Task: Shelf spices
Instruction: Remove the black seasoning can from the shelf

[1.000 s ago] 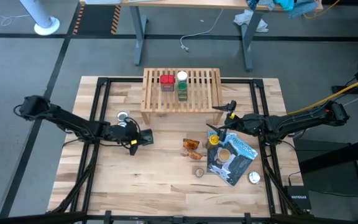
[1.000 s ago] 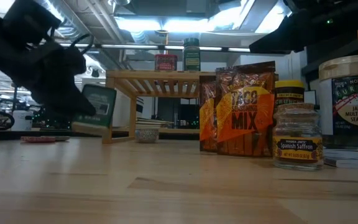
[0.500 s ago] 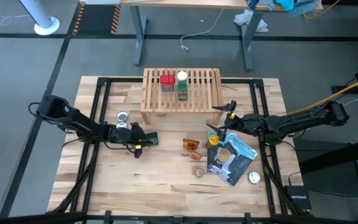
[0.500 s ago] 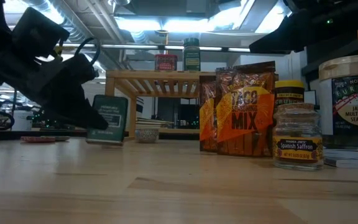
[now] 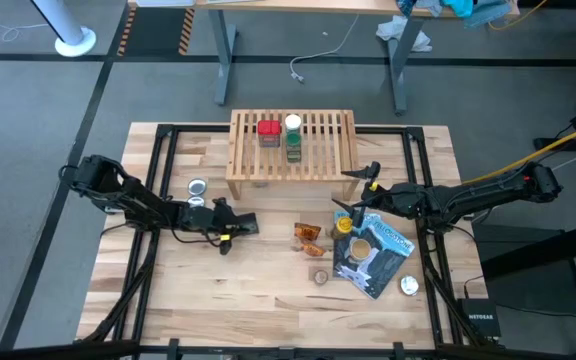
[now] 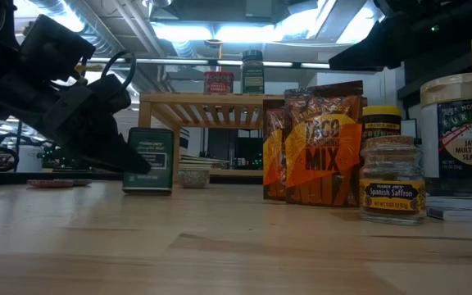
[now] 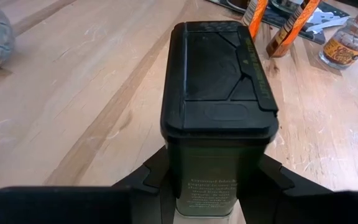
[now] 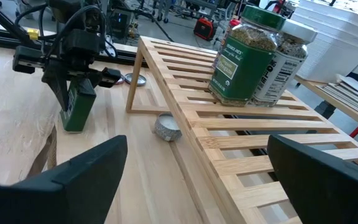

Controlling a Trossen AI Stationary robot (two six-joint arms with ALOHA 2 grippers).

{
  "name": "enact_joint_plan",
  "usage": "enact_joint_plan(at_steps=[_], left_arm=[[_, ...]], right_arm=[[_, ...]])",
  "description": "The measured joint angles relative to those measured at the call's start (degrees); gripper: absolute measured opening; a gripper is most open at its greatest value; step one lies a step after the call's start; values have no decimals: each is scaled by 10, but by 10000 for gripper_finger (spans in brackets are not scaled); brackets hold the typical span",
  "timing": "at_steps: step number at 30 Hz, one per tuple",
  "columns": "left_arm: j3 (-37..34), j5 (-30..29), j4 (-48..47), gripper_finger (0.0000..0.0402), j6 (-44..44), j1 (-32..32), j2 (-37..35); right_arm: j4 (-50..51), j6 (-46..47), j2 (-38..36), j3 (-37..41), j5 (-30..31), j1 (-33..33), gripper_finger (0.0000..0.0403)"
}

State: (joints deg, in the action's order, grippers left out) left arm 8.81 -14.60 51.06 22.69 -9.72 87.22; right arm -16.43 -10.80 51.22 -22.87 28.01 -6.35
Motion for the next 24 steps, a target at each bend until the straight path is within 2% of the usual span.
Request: enact_joint_plan(at_steps=[5, 11, 18, 24], left_arm=[[23, 0, -37, 125, 1, 0, 0], [53, 0, -92, 161, 3, 0, 0], [63, 0, -90, 194, -5, 0, 0], [67, -1, -79, 198, -11, 0, 0]], right_arm=[[0, 0, 0, 0, 0, 0, 392], [0, 0, 0, 0, 0, 0, 392], [0, 0, 0, 0, 0, 0, 392], [0, 0, 0, 0, 0, 0, 392]])
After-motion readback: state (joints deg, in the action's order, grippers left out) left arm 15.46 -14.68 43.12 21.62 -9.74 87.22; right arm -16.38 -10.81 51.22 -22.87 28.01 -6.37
